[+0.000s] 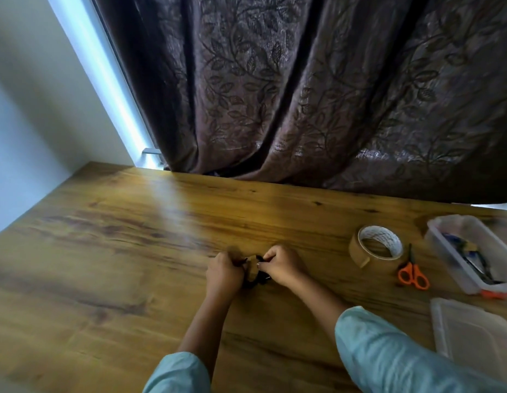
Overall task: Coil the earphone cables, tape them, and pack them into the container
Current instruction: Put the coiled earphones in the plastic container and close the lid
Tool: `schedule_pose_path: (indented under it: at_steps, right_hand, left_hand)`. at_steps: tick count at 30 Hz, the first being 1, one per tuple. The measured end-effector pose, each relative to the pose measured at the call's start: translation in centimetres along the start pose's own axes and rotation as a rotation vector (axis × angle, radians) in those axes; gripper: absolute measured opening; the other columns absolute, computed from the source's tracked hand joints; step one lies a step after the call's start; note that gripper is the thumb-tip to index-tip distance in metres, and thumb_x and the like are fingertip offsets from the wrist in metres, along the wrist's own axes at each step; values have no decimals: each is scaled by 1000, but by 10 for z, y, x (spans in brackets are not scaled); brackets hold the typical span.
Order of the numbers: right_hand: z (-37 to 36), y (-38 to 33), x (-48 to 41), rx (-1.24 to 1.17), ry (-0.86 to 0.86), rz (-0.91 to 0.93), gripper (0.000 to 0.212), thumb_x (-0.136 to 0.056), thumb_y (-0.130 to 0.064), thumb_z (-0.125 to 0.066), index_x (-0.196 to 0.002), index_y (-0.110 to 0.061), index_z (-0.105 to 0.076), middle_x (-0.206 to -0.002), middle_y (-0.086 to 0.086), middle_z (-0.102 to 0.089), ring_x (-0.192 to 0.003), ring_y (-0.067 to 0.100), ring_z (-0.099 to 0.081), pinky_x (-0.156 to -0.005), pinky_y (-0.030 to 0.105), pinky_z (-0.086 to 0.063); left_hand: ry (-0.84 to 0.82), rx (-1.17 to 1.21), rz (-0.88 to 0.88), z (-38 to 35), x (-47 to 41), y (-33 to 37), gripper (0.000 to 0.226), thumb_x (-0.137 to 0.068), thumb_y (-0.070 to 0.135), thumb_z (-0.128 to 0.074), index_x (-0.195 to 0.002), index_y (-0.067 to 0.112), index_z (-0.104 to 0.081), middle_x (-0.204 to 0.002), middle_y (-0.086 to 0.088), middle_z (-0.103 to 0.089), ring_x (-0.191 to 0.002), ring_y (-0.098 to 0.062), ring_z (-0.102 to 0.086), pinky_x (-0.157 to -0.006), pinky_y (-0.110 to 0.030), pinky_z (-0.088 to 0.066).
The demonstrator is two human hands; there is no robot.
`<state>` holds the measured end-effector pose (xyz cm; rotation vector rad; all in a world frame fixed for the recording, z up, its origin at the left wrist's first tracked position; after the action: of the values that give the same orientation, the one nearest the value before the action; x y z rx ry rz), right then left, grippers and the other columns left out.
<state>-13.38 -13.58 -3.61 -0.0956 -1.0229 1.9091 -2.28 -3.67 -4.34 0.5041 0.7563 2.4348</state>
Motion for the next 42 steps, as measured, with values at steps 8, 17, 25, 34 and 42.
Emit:
schedule_pose_path:
  at_steps: [8, 17, 25, 34, 42]
  right_hand:
    - [16, 20, 6, -358, -151, -113, 12, -92, -24, -61, -101, -15, -60, -107, 4, -62, -92, 14, -57, -59, 21, -45]
    - [109, 47, 26, -563, 93, -9, 6, -92, -19, -62, -86, -17, -62, -93, 1, -66, -88, 12, -64, -69, 22, -54]
    - [216, 118, 54, -662, 380, 13, 7, -88, -9, -66, -83, -14, -65, -81, 4, -69, -77, 12, -68, -65, 24, -56]
    - [313, 210, 71, -447, 715, -113, 11, -80, -19, -76, -78, -10, -69, -76, 6, -71, -72, 21, -69, -71, 40, -59]
    - [313, 255, 57, -242, 692, -271, 14, -84, -21, -70, -89, -9, -65, -90, 6, -66, -81, 22, -63, -72, 25, -53]
  left_hand:
    - [-28, 226, -57, -2, -5, 39, 5, -87, 18, -64, -86, 15, -67, -84, -1, -68, -75, -10, -59, -54, -11, -38]
    - [-23, 436, -241, -11, 16, 134, 3, -82, 17, -71, -84, 19, -70, -84, 5, -68, -82, -9, -61, -71, -19, -46]
    - [-218, 380, -482, -80, 44, 249, 11, -83, 12, -68, -92, 16, -73, -86, 3, -70, -86, -12, -67, -77, -27, -53]
    - [-325, 287, -599, -151, 78, 351, 16, -79, 22, -73, -93, 15, -75, -95, -2, -72, -90, -14, -64, -81, -25, -51]
    - [-317, 64, -606, -205, 76, 367, 5, -81, 25, -71, -85, 23, -70, -97, 0, -71, -87, -14, -64, -72, -25, -50]
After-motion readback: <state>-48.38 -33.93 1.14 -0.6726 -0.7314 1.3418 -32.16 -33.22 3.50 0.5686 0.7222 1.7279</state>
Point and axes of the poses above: each hand's wrist, its own x-axis away from the middle knuckle, its own z-axis out of the back of the hand, y = z × x, the point moved 5 cm from there along -x, towards the middle knuckle
